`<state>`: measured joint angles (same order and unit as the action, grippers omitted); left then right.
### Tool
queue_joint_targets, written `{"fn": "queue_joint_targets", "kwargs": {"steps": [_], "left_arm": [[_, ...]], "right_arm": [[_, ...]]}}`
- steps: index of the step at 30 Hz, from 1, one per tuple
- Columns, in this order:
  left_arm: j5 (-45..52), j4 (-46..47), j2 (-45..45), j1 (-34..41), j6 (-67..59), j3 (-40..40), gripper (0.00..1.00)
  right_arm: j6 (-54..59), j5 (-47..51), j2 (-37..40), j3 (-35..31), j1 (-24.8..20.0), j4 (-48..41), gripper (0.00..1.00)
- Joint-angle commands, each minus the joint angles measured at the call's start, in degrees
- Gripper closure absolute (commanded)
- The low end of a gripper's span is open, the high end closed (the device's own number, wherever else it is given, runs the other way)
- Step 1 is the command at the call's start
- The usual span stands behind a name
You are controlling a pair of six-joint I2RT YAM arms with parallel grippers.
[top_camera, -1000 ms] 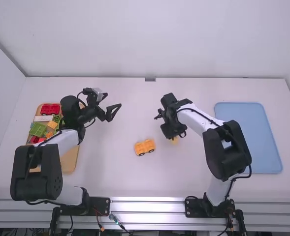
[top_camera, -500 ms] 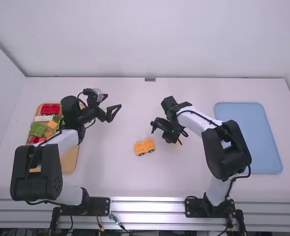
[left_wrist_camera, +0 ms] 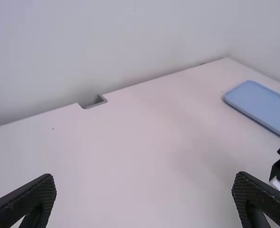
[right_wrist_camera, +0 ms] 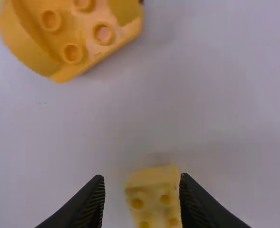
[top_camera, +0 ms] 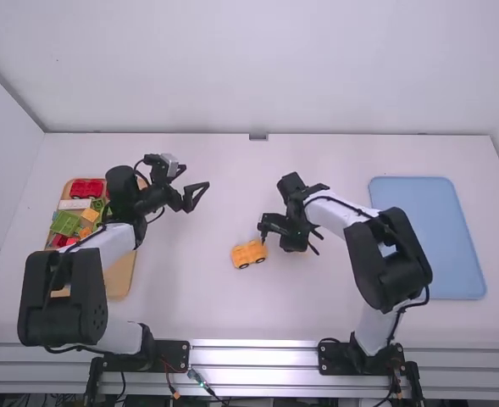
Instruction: Assemble lego blocks to make yellow taxi
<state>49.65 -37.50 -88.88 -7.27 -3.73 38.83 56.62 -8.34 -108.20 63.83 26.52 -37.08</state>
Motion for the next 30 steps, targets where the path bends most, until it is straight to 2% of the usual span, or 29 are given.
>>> {"fn": "queue_joint_targets", "kwargs": {"steps": [1, 2, 3, 5, 7, 11, 16, 20, 21, 23, 26, 29, 30], "left_arm": [[0.9, 0.0, -0.1, 0.1, -0.5, -0.1, 0.01], [0.8, 0.1, -0.1, 0.2, -0.4, -0.1, 0.01], [0.8, 0.3, -0.1, 0.1, -0.4, -0.2, 0.01], [0.8, 0.7, -0.1, -0.1, -0.4, -0.2, 0.01], [0.8, 1.1, -0.1, -0.2, -0.4, -0.2, 0.01], [0.3, 0.9, -0.1, 0.2, -0.4, -0.3, 0.01], [0.4, 1.2, -0.1, 0.2, -0.4, -0.3, 0.01], [7.7, 3.8, -0.1, -0.2, -1.4, -0.3, 0.01], [12.9, 5.0, -0.1, 0.0, -7.7, -0.3, 0.01], [16.2, 8.5, -0.1, 1.1, -16.2, -0.5, 0.01], [14.4, 13.3, -0.1, 3.3, -23.7, -1.1, 0.01], [11.9, 16.6, -0.1, 8.0, -29.7, -2.6, 0.01], [11.8, 16.8, -0.1, 8.6, -30.2, -2.8, 0.01]], "right_arm": [[2.4, -1.0, -0.2, -1.0, 1.2, -0.2, 0.54], [2.4, -1.0, -0.2, -1.0, 1.3, -0.2, 0.53], [2.4, -1.0, -0.2, -1.0, 1.8, 0.5, 0.43], [2.4, -0.6, -0.2, -0.8, 2.1, 2.0, 0.14], [2.4, -0.7, -0.1, -0.8, 2.1, 4.0, 0.01], [2.4, -0.7, 0.0, -0.2, 2.0, 7.4, 0.01], [0.0, -0.9, 2.8, 4.4, 2.0, 3.3, 0.01], [-0.5, -4.0, 6.2, 6.9, 0.7, 0.5, 0.01], [1.3, -7.8, 7.8, 6.8, -0.7, -0.3, 0.01], [6.0, -14.4, 10.0, 6.1, -3.2, -3.2, 0.01], [13.7, -23.5, 12.0, 3.7, -7.5, -5.3, 0.01], [26.6, -34.7, 11.7, -1.7, -15.1, -4.0, 0.01], [27.4, -35.7, 11.7, -2.4, -15.7, -3.5, 0.01]]}}
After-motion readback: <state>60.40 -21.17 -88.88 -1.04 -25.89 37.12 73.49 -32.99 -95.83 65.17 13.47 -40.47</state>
